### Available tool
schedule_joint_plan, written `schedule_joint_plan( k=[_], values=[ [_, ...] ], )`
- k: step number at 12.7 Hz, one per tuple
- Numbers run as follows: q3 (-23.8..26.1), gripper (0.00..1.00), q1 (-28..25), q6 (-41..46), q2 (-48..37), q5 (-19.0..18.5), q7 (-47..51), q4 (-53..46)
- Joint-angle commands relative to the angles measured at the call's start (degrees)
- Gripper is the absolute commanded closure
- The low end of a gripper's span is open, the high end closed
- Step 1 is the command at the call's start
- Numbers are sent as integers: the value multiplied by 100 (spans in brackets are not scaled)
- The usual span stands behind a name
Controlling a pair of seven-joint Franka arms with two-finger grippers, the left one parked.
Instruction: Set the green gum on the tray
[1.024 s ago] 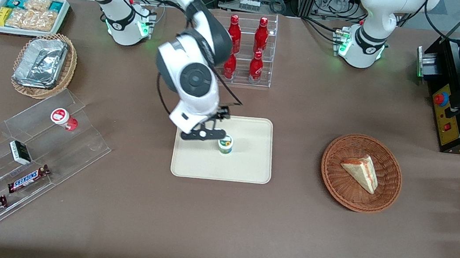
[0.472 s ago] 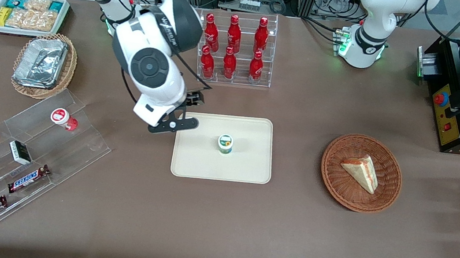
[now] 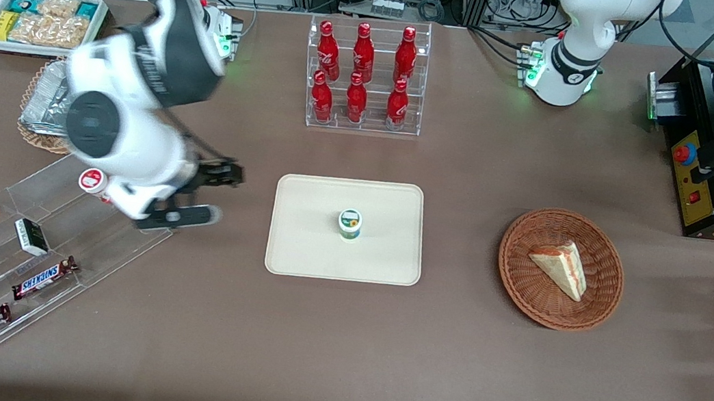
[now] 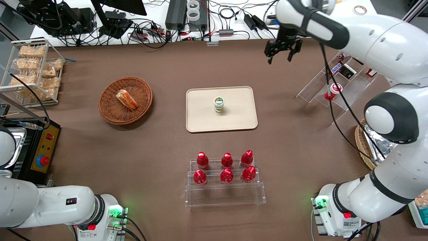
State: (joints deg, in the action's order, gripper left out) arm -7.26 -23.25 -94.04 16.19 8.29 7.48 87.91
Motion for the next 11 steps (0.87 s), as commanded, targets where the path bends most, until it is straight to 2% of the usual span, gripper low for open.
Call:
schedule_joint_plan(
  k=[1, 3, 6, 8, 11],
  values=[
    [102, 0, 574, -334, -494, -73, -106, 586],
    [111, 0, 996, -378, -730, -82, -159, 884],
    [120, 0, 1567, -361, -1117, -152, -825, 1228],
    [120, 0, 1823, -335, -1293, -441, -1326, 1299],
    [128, 0, 2026, -12, -1601, -802, -1469, 1299]
  ],
)
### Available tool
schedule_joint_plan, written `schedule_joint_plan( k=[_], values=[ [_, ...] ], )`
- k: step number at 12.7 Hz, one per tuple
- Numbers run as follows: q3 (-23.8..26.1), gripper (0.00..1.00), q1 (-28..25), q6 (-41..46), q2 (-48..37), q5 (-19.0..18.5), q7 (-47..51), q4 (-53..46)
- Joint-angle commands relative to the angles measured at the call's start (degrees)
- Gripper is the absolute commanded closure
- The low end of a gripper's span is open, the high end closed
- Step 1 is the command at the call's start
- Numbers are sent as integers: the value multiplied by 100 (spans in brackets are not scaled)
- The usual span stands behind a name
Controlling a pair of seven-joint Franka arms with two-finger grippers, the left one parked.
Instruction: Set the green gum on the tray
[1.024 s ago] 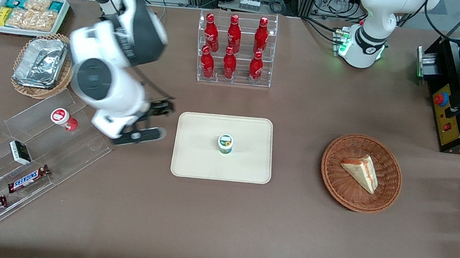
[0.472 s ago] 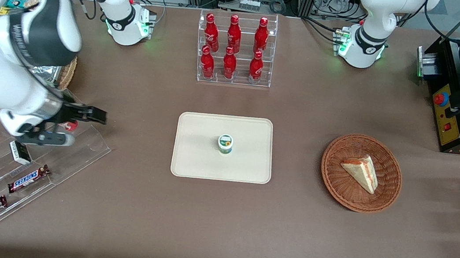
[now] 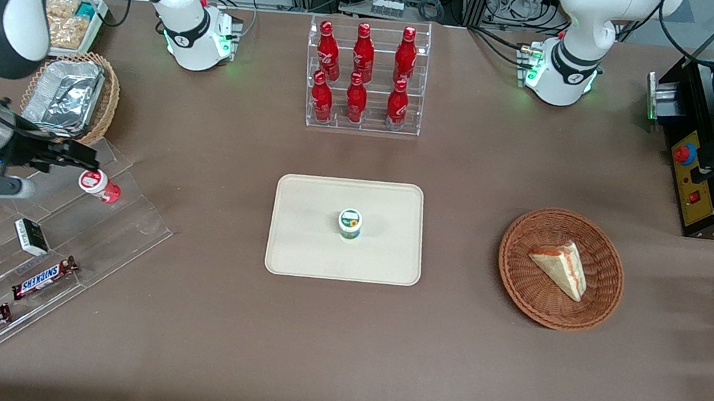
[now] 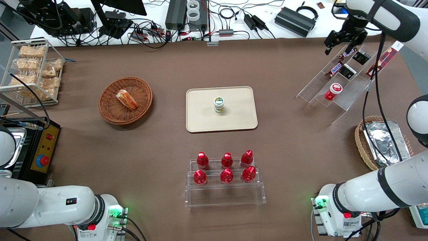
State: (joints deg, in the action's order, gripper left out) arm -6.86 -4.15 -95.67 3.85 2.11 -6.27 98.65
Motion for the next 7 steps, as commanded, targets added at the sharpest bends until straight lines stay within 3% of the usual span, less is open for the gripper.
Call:
schedule_joint_plan(
  k=[1, 7],
  values=[
    [89, 0, 134, 389, -419, -193, -102, 216],
    [97, 0, 222, 1094, -631, -351, -58, 84]
  ],
)
